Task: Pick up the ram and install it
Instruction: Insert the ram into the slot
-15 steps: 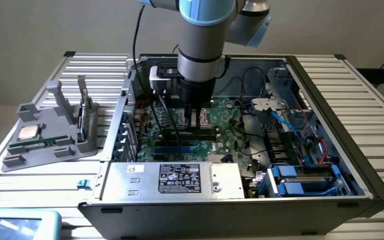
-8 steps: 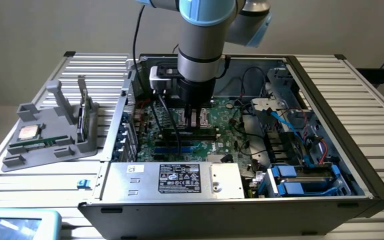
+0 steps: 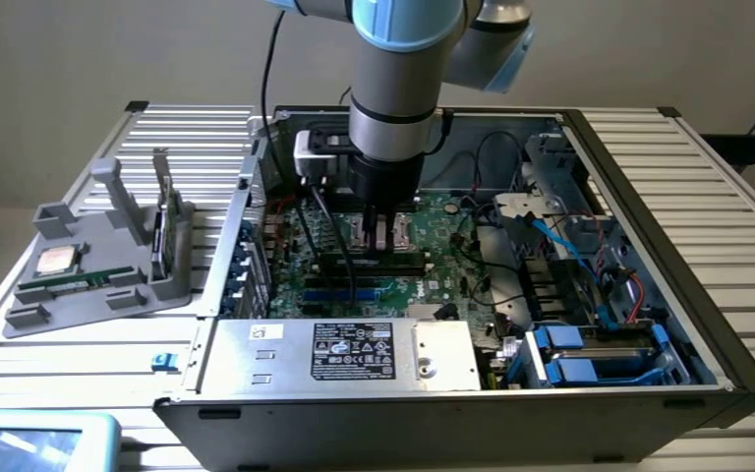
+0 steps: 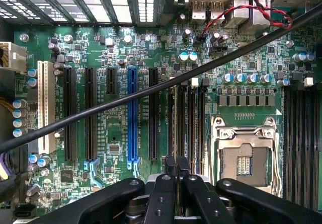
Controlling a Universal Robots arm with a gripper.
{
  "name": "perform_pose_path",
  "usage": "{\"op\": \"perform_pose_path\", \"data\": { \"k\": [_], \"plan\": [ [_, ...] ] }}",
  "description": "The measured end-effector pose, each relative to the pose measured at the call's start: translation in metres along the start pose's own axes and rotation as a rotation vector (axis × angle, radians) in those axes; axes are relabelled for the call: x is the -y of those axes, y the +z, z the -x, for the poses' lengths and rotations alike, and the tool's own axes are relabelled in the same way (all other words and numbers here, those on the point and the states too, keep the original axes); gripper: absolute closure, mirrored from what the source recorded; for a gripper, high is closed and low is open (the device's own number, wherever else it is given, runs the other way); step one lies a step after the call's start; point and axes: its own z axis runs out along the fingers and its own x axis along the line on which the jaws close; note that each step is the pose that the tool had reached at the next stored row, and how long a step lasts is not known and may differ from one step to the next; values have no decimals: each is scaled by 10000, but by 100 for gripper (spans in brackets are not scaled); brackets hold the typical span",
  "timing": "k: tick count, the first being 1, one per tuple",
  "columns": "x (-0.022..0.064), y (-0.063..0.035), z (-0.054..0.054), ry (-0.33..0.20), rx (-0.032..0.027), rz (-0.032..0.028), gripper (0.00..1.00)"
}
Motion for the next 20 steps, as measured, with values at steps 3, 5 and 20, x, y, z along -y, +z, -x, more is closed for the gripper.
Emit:
{"op": "perform_pose_path", "data": {
  "k": [3, 5, 20],
  "plan": [
    [2, 1, -3, -30, 0, 1, 89],
    [2, 0, -4, -38, -3, 3, 89],
    [4, 30, -6, -84, -5, 5, 89]
  ]
}}
